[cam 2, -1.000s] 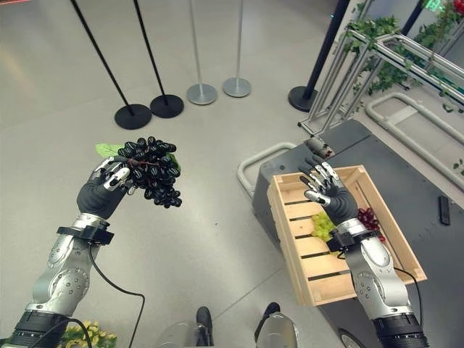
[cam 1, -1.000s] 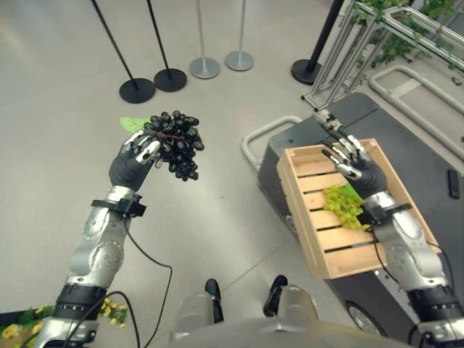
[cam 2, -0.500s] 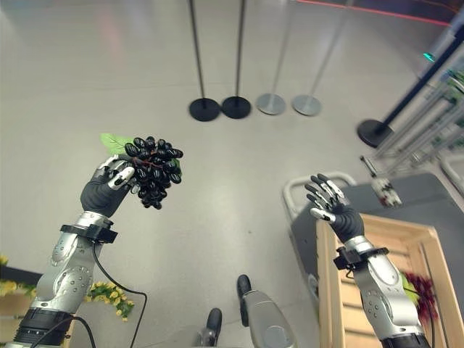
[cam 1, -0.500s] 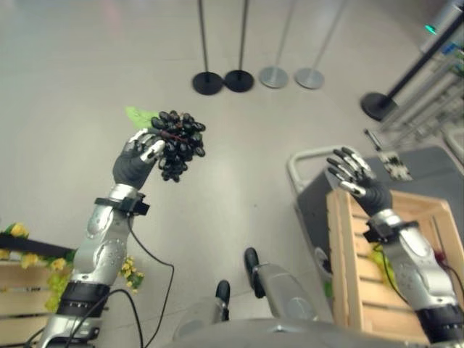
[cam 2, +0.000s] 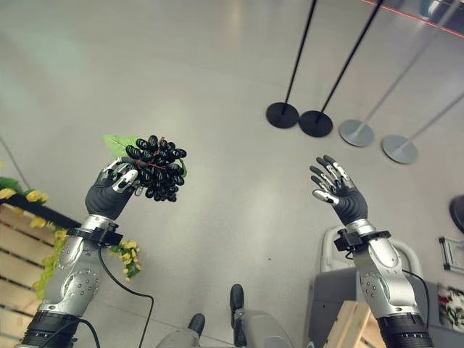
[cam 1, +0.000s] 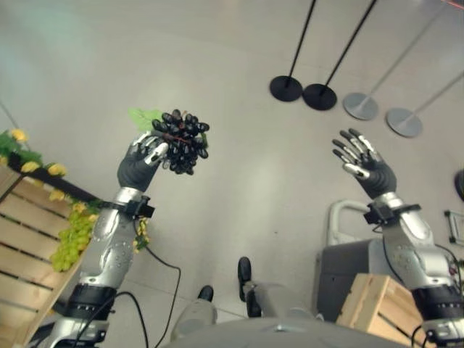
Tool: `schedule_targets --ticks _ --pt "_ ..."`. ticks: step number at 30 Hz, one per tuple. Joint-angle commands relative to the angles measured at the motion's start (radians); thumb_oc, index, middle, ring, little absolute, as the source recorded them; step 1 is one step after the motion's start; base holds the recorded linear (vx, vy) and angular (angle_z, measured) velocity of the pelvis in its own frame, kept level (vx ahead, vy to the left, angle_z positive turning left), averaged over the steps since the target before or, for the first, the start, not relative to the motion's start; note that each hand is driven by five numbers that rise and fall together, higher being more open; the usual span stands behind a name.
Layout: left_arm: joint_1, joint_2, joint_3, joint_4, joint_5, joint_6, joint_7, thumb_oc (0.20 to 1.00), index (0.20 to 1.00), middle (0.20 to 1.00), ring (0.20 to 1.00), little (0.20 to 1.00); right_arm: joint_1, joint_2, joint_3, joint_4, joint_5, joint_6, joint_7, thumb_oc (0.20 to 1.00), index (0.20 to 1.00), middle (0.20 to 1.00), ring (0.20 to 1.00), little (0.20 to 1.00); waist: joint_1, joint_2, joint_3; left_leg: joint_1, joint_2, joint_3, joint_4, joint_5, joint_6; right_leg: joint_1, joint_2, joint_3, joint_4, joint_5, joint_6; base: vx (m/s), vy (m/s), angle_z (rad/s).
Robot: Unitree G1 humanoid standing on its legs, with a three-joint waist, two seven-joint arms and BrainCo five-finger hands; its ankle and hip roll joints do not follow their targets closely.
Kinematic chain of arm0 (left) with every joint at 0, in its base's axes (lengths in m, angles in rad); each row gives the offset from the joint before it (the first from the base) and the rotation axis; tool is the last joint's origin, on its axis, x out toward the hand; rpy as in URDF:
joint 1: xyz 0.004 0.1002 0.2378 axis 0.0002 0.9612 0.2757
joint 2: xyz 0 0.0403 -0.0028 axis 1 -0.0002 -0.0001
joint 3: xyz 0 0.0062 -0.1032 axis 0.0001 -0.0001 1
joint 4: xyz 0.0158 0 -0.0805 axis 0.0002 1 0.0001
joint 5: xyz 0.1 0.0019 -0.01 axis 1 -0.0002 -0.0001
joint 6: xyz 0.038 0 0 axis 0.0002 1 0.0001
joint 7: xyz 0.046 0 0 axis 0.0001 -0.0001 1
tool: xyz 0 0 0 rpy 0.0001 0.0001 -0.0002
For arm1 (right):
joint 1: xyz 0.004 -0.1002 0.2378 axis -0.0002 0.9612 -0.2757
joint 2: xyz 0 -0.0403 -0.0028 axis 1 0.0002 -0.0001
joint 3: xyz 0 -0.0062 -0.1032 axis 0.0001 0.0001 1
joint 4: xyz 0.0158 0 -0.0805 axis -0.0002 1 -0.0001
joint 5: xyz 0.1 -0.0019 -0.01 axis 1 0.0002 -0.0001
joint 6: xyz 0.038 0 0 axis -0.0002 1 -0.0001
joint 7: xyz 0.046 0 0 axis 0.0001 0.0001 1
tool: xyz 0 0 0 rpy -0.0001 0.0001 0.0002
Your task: Pick up the fruits from the basket on one side to the basket on the other side
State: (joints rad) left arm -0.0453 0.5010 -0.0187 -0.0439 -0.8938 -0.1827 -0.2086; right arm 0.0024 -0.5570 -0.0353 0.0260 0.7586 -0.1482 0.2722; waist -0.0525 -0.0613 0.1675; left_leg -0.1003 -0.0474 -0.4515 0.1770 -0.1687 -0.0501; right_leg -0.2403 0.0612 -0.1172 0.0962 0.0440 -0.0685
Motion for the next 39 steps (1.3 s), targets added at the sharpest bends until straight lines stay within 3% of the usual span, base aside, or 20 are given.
schedule_targets --ticks 1,2,3,4,5,6,7,14,22,26,30,34,35,38,39 --pt "-0.081 0.008 0.034 -0.035 0.016 -0.074 -0.012 0.200 0.200 0.200 0.200 0.200 -0.018 -0.010 -0.072 -0.046 0.018 -0.072 -0.007 1.000 1.000 1.000 1.000 1.000 -0.014 0.000 -0.013 0.038 -0.062 0.041 -0.009 0.038 0.008 0.065 -0.073 0.002 0.050 -0.114 0.143 -0.01 -0.084 0.59" --pt "-0.089 0.003 0.026 -0.022 0.014 -0.078 -0.007 0.200 0.200 0.200 0.200 0.200 -0.012 -0.013 -0.085 -0.048 0.020 -0.080 -0.011 1.000 1.000 1.000 1.000 1.000 -0.017 0.004 -0.005 0.022 -0.043 0.080 -0.008 0.048 0.003 0.077 -0.079 -0.016 0.049 -0.125 0.141 -0.06 -0.037 0.76" --pt "-0.114 0.001 0.019 -0.016 0.011 -0.078 -0.001 0.200 0.200 0.200 0.200 0.200 -0.022 -0.031 -0.104 -0.048 0.017 -0.088 -0.024 1.000 1.000 1.000 1.000 1.000 -0.040 0.010 0.010 -0.023 0.002 0.234 -0.002 0.061 -0.006 0.083 -0.107 -0.053 0.046 -0.128 0.146 -0.07 -0.030 0.74" --pt "-0.115 0.001 0.019 -0.015 0.011 -0.078 -0.001 0.200 0.200 0.200 0.200 0.200 -0.023 -0.030 -0.104 -0.048 0.017 -0.088 -0.024 1.000 1.000 1.000 1.000 1.000 -0.040 0.009 0.009 -0.027 0.001 0.234 -0.004 0.066 -0.006 0.080 -0.109 -0.053 0.044 -0.124 0.147 -0.08 0.001 1.06" --pt "-0.131 -0.001 0.015 -0.005 0.005 -0.079 0.001 0.200 0.200 0.200 0.200 0.200 -0.029 -0.030 -0.107 -0.049 0.016 -0.095 -0.034 1.000 1.000 1.000 1.000 1.000 -0.051 0.013 0.015 -0.036 0.034 0.337 0.002 0.064 -0.009 0.088 -0.118 -0.073 0.037 -0.123 0.149 -0.06 0.012 1.49" --pt "-0.156 0.000 0.003 0.011 0.000 -0.079 0.000 0.200 0.200 0.200 0.200 0.200 -0.032 -0.027 -0.110 -0.046 0.007 -0.106 -0.050 1.000 1.000 1.000 1.000 1.000 -0.070 0.020 0.016 -0.049 0.101 0.488 0.014 0.078 -0.016 0.102 -0.137 -0.118 0.025 -0.121 0.151 -0.05 0.011 1.23" --pt "-0.169 0.000 -0.006 0.016 -0.001 -0.078 0.001 0.200 0.200 0.200 0.200 0.200 -0.032 -0.025 -0.112 -0.047 0.004 -0.109 -0.056 1.000 1.000 1.000 1.000 1.000 -0.074 0.022 0.016 -0.053 0.128 0.528 0.014 0.092 -0.022 0.108 -0.146 -0.137 0.022 -0.120 0.152 -0.03 0.007 1.15" --pt "-0.159 0.007 -0.012 0.020 0.005 -0.075 0.001 0.200 0.200 0.200 0.200 0.200 -0.027 0.014 -0.106 -0.023 0.006 -0.114 -0.072 1.000 1.000 1.000 1.000 1.000 -0.050 0.020 -0.001 -0.027 0.173 0.522 -0.077 0.155 -0.053 0.164 -0.162 -0.202 -0.016 -0.109 0.164 0.06 0.016 0.47" --pt "-0.113 0.043 0.042 0.003 0.014 -0.079 0.017 0.200 0.200 0.200 0.200 0.200 -0.059 0.073 -0.083 -0.006 -0.010 -0.119 -0.107 1.000 1.000 1.000 1.000 1.000 -0.002 0.005 0.010 -0.037 0.130 0.512 -0.056 0.113 -0.020 0.171 -0.212 -0.215 0.019 -0.101 0.191 0.08 0.145 0.34" --pt "-0.095 0.056 0.058 -0.002 0.018 -0.080 0.021 0.200 0.200 0.200 0.200 0.200 -0.066 0.084 -0.068 -0.003 -0.017 -0.115 -0.113 1.000 1.000 1.000 1.000 1.000 0.010 -0.002 0.011 -0.046 0.116 0.513 -0.036 0.092 -0.007 0.174 -0.225 -0.202 0.016 -0.097 0.200 0.06 0.116 0.05" --pt "-0.080 0.066 0.067 -0.021 0.046 -0.083 0.029 0.200 0.200 0.200 0.200 0.200 -0.073 0.100 -0.071 -0.007 -0.030 -0.112 -0.130 1.000 1.000 1.000 1.000 1.000 0.023 -0.002 0.023 -0.072 0.074 0.508 0.002 0.062 0.019 0.159 -0.257 -0.170 0.041 -0.090 0.223 0.06 0.202 -0.04" --pt "-0.090 0.064 0.035 -0.022 0.078 -0.080 0.032 0.200 0.200 0.200 0.200 0.200 -0.087 0.105 -0.069 -0.019 -0.059 -0.114 -0.143 1.000 1.000 1.000 1.000 1.000 0.016 0.014 0.039 -0.073 0.049 0.513 0.014 0.038 0.051 0.097 -0.286 -0.130 0.184 -0.059 0.254 0.02 0.206 -0.04" --pt "-0.096 0.066 0.021 -0.021 0.088 -0.080 0.033 0.200 0.200 0.200 0.200 0.200 -0.102 0.107 -0.057 -0.021 -0.063 -0.115 -0.148 1.000 1.000 1.000 1.000 1.000 0.004 0.027 0.062 -0.077 0.048 0.509 0.024 0.038 0.061 0.054 -0.265 -0.075 0.245 -0.068 0.252 -0.02 0.102 -0.06" --pt "-0.105 0.071 0.013 -0.014 0.113 -0.086 0.044 0.200 0.200 0.200 0.200 0.200 -0.125 0.114 -0.046 -0.029 -0.072 -0.122 -0.159 1.000 1.000 1.000 1.000 1.000 0.005 0.028 0.079 -0.078 0.055 0.501 0.017 0.032 0.042 0.026 -0.284 -0.054 0.085 -0.071 0.231 0.01 -0.047 -0.13" --pt "-0.106 0.072 0.014 -0.010 0.119 -0.078 0.042 0.200 0.200 0.200 0.200 0.200 -0.117 0.116 -0.052 -0.035 -0.070 -0.118 -0.156 1.000 1.000 1.000 1.000 1.000 0.008 0.015 0.079 -0.090 0.056 0.498 0.042 0.032 0.038 0.040 -0.294 -0.050 0.055 -0.067 0.233 0.03 -0.142 0.01"
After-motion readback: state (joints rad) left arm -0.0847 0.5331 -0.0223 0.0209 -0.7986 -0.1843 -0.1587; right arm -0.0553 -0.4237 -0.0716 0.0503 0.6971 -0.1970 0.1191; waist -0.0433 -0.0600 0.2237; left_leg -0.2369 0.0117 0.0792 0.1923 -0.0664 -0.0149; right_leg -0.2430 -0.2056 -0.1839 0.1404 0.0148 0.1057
